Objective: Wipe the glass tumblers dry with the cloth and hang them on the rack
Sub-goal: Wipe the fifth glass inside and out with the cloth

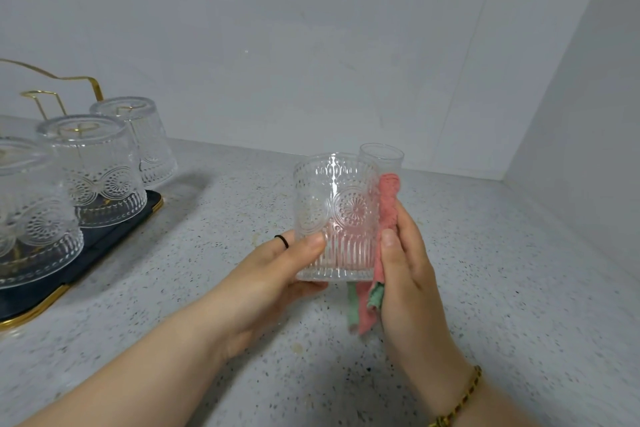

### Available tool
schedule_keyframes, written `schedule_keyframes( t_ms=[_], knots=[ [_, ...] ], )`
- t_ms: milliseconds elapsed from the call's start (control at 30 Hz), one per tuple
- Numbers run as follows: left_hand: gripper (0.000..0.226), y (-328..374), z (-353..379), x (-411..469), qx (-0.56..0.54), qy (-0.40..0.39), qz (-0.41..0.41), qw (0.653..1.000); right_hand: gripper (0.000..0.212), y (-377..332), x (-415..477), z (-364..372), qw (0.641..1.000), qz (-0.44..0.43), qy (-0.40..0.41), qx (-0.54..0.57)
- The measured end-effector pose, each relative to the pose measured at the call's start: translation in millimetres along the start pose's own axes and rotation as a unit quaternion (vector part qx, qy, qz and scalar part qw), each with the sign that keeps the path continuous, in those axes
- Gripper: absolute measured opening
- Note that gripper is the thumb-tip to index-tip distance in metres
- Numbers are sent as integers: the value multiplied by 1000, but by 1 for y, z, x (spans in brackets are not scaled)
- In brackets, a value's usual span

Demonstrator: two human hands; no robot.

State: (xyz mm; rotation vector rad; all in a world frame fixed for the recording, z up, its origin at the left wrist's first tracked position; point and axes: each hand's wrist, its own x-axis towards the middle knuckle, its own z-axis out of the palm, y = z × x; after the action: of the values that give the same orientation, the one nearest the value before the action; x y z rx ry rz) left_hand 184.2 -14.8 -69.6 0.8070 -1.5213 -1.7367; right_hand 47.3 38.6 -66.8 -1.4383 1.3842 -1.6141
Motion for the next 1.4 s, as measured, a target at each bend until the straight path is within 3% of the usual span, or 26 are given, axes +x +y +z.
schedule_keyframes(
  t_ms=[133, 233, 367, 533, 633, 767, 900, 1033, 1200, 1300, 1400],
  knots=[
    [73, -3, 5, 3, -15, 101, -8, 995, 43, 14, 3, 2, 997, -34, 28, -65],
    [65, -6, 12, 1, -12, 71, -12, 997, 41, 20, 3, 10, 992, -62, 21, -109],
    [87, -9, 10, 2, -12, 74, -1, 997, 41, 13, 1, 12, 982, -135, 17, -128],
    [74, -4, 11, -1, -54, 34, 29, 998, 39, -1, 3, -3, 999, -24, -15, -35],
    [59, -4, 10, 1, -62, 61, 38, 995, 39, 3, 0, 3, 998, -7, -43, -55],
    [58, -5, 6, 5, -72, 111, 8, 991, 44, 16, -4, 14, 985, -81, -31, -149],
    [57, -6, 10, 1, -29, 80, 5, 996, 41, 11, 2, 9, 973, -165, 19, -159],
    [70, -6, 13, -2, -54, 28, 14, 998, 49, 3, 6, -3, 995, -78, -3, -61],
    [30, -2, 10, -1, -120, 56, 3, 991, 38, 1, -3, 7, 997, 8, -61, -47],
    [49, 0, 9, -1, -69, 98, 6, 993, 40, 1, -4, 8, 997, 2, -52, -50],
    [53, 1, 7, -2, -19, 119, 9, 993, 37, 0, -5, 8, 998, -3, -32, -55]
  ],
)
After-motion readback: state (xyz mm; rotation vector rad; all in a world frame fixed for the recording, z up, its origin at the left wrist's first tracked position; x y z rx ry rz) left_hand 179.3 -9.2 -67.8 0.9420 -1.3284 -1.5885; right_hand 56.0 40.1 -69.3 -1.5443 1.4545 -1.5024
